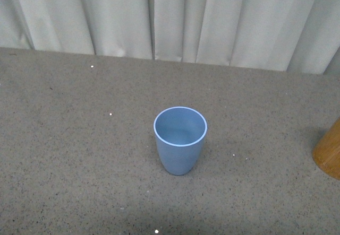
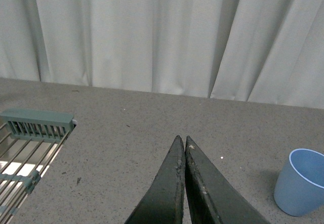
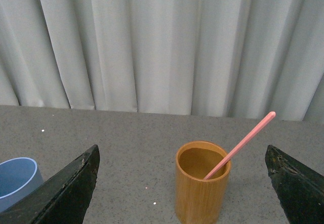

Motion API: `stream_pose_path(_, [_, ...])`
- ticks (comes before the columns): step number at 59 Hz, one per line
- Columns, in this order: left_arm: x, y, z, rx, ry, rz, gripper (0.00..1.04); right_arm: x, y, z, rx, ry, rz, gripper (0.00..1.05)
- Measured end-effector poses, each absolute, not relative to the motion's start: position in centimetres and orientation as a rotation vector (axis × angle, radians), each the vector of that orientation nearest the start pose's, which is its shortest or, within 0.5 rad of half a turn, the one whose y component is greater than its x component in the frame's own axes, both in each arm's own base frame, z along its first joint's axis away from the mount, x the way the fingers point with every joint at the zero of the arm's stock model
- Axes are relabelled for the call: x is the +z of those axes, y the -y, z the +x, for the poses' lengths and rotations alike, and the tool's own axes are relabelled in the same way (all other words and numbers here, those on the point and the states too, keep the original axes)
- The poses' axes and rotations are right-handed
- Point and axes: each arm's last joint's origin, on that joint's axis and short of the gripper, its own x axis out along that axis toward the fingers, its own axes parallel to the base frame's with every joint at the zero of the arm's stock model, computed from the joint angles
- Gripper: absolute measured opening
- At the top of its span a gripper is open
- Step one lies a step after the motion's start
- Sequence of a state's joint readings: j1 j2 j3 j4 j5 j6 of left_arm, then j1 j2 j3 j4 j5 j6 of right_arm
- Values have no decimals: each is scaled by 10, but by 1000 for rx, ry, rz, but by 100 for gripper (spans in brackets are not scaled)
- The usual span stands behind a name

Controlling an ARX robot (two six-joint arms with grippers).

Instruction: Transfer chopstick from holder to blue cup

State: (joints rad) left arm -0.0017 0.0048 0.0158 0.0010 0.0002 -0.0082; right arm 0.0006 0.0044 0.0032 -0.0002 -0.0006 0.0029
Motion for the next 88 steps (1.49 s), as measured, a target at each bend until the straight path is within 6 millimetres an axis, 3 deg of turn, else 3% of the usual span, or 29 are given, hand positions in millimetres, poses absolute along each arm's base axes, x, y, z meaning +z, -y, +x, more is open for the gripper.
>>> stream_pose_path(11, [169, 0, 97, -2, 12, -8, 6, 164, 0, 98, 1, -1, 3, 95])
stream_pose_path(13, [169, 0, 97, -2, 12, -8, 14, 163, 0, 98, -43, -32, 29, 95])
stream_pose_path(16, [169, 0, 97, -1, 12, -7, 26, 167, -1, 103, -362, -203, 130, 95])
stream_pose_path(19, [169, 0, 97, -2, 14, -7, 40, 172, 4, 116, -696, -252, 199, 95])
stream_pose_path(21, [169, 0, 97, -2, 13, -7, 47, 173, 9, 123, -785, -273, 219, 95])
stream_pose_path(27, [169, 0, 97, -2, 13, -7, 64, 175, 26, 140, -851, -320, 312, 95])
stream_pose_path(36, [169, 0, 97, -2, 13, -7, 100, 196, 54, 177, -831, -365, 431, 95])
stream_pose_path(45, [169, 0, 97, -2, 13, -5, 98, 203, 60, 200, -769, -400, 445, 95])
stream_pose_path(57, [169, 0, 97, -2, 13, -5, 98, 196, 58, 230, -687, -506, 444, 95])
stream_pose_path(88, [169, 0, 97, -2, 13, -5, 98, 178, 53, 277, -645, -612, 391, 95])
